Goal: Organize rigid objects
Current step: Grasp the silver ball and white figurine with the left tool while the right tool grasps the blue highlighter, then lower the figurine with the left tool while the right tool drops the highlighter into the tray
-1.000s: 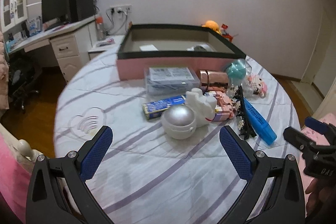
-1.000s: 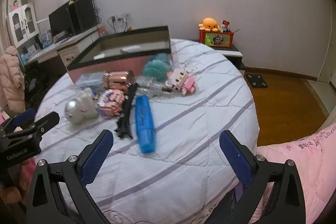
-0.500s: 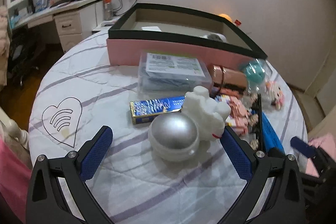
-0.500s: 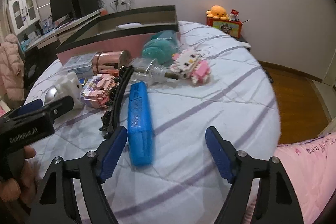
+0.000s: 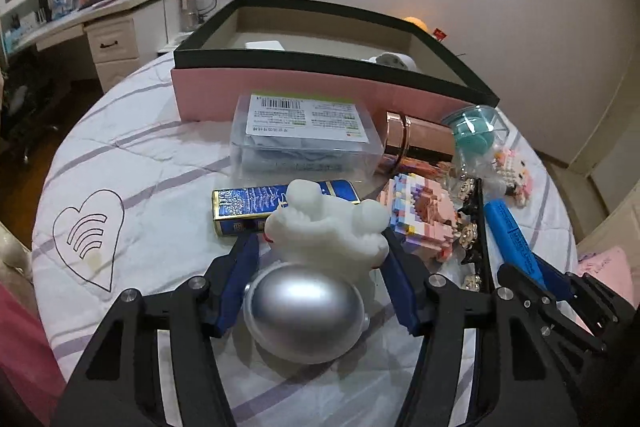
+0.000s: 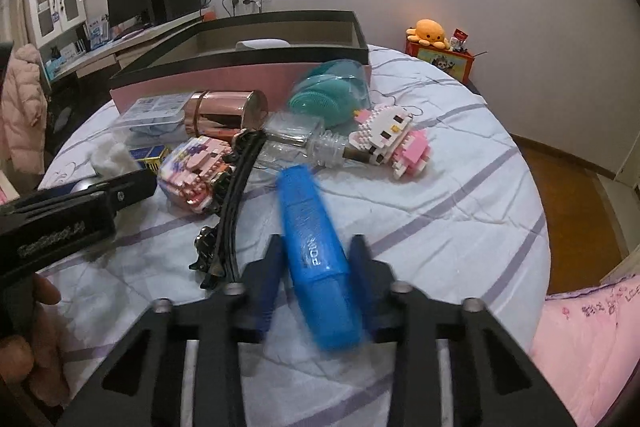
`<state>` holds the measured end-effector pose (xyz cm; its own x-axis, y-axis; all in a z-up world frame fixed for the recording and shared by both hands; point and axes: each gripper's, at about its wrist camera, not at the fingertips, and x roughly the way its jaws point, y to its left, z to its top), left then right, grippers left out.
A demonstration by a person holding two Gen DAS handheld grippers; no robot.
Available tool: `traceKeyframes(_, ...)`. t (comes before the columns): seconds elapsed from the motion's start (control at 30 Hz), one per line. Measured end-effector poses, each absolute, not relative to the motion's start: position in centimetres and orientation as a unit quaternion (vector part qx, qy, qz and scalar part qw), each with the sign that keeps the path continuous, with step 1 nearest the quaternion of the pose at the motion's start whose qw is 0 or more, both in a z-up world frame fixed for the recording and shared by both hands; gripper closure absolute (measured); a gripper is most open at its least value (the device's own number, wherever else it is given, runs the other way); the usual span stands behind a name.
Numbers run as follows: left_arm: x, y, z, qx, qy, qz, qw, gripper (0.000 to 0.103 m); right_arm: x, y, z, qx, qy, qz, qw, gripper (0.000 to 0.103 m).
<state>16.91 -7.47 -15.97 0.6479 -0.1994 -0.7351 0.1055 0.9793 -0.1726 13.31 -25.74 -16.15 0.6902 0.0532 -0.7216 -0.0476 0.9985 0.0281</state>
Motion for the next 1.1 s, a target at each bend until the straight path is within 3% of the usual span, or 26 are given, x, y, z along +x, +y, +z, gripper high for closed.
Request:
traceKeyframes(0.67,13.2,-4.2,-11.9,-0.056,0.367,-0.081,0.925,0.042,11.1,-25.7,-12.0,0.037,0.362,0.074,0.928,0.076)
traceKeyframes(1.1,20.4,-3.8,-3.9,-0.026,0.301,-0.081,0.950,0.042,18.0,-23.1,-3.2,0.003,0.307,0.119,0.944,0.076)
